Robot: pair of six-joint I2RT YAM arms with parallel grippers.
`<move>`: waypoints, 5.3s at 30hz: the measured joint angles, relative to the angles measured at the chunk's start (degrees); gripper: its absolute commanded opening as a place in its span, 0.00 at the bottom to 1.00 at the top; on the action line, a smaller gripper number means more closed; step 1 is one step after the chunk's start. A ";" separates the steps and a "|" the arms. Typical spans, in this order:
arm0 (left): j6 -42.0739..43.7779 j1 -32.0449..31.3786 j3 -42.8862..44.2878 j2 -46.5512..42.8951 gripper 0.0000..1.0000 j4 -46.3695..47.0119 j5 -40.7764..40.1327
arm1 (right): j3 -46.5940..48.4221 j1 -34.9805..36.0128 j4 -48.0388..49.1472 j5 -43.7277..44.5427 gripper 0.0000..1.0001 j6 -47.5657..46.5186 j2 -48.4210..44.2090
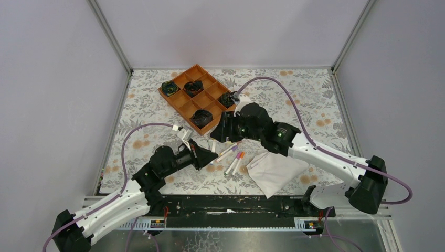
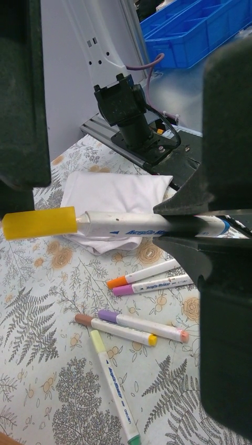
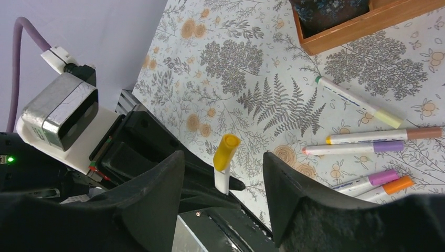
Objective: Insert the pens into the pen caps
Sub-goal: Insert the pen cap onto the pen.
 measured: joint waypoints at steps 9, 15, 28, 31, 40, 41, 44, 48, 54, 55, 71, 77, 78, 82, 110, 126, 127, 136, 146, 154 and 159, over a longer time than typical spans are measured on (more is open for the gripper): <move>0.07 0.00 0.00 0.00 0.00 0.22 1.05 | 1.86 -0.04 0.22 -0.87 0.48 -0.24 2.64; 0.09 0.00 0.00 0.00 0.00 0.22 1.38 | 2.25 -0.04 0.22 -1.64 0.38 -0.55 4.09; 0.11 0.00 0.00 -0.20 0.00 0.24 1.44 | 2.25 -0.04 0.22 -2.54 0.11 -1.27 4.20; 0.04 0.00 0.00 -0.22 0.00 0.24 1.44 | 2.25 -0.13 0.24 -3.04 0.04 -1.81 4.20; -1.20 0.00 0.00 -1.20 0.00 0.24 1.68 | 2.21 -0.70 1.36 -6.91 0.00 -3.21 4.20; -1.44 0.00 0.00 -1.42 0.00 0.26 1.86 | 2.19 -0.83 1.66 -7.76 0.00 -3.39 4.17; -2.21 0.00 0.00 -1.99 0.00 0.66 2.67 | 1.66 -1.31 2.99 -10.71 0.00 -3.67 3.72; -3.30 0.00 0.00 -2.99 0.00 1.75 4.39 | 0.52 -1.75 5.14 -14.36 0.00 -3.72 2.32; -4.59 -0.37 0.00 -4.39 0.00 3.39 6.80 | 0.07 -2.01 6.29 -19.30 0.00 -5.01 0.20; -4.81 -0.37 0.02 -4.50 0.00 3.52 7.32 | 0.07 -2.03 6.38 -20.09 0.00 -5.31 0.04; -4.35 -1.14 4.02 -2.54 0.00 -3.08 7.08 | 3.19 -2.08 0.11 -20.46 0.00 -8.13 1.20; -2.89 -1.22 5.33 -1.66 0.00 -8.79 5.22 | 5.35 -0.44 -3.37 -16.41 0.00 -8.11 4.22; -2.75 -1.22 5.33 -1.64 0.00 -9.44 4.92 | 5.44 -0.22 -3.65 -15.89 0.00 -8.09 4.61; -2.32 -1.49 5.33 -1.81 0.00 -11.91 4.31 | 5.55 0.55 -4.94 -14.25 0.00 -7.69 5.49; 0.66 -1.42 8.68 -0.79 0.00 -18.60 14.14 | -0.44 2.05 -0.44 -21.84 0.00 -9.73 1.66; 0.44 4.57 9.18 0.37 0.00 -18.36 24.17 | -0.96 2.08 1.36 -23.69 0.00 -12.63 1.27; 0.81 4.66 9.18 0.52 0.00 -18.38 24.20 | -1.11 2.05 1.60 -23.58 0.00 -12.11 1.38; 5.01 5.03 10.88 4.39 0.00 -22.32 22.80 | -2.95 2.16 2.38 -20.09 0.00 -6.67 2.60; 9.16 5.03 13.18 7.26 0.00 -27.56 19.76 | -3.72 3.26 2.60 -14.93 0.00 -3.58 3.37; 9.94 5.03 13.16 7.69 0.00 -27.71 17.18 | -1.36 4.52 -1.73 -8.48 0.43 -3.58 3.54; 4.44 8.28 11.50 6.51 0.00 -19.04 7.23 | 0.09 5.42 -15.15 -7.93 0.74 -2.97 0.07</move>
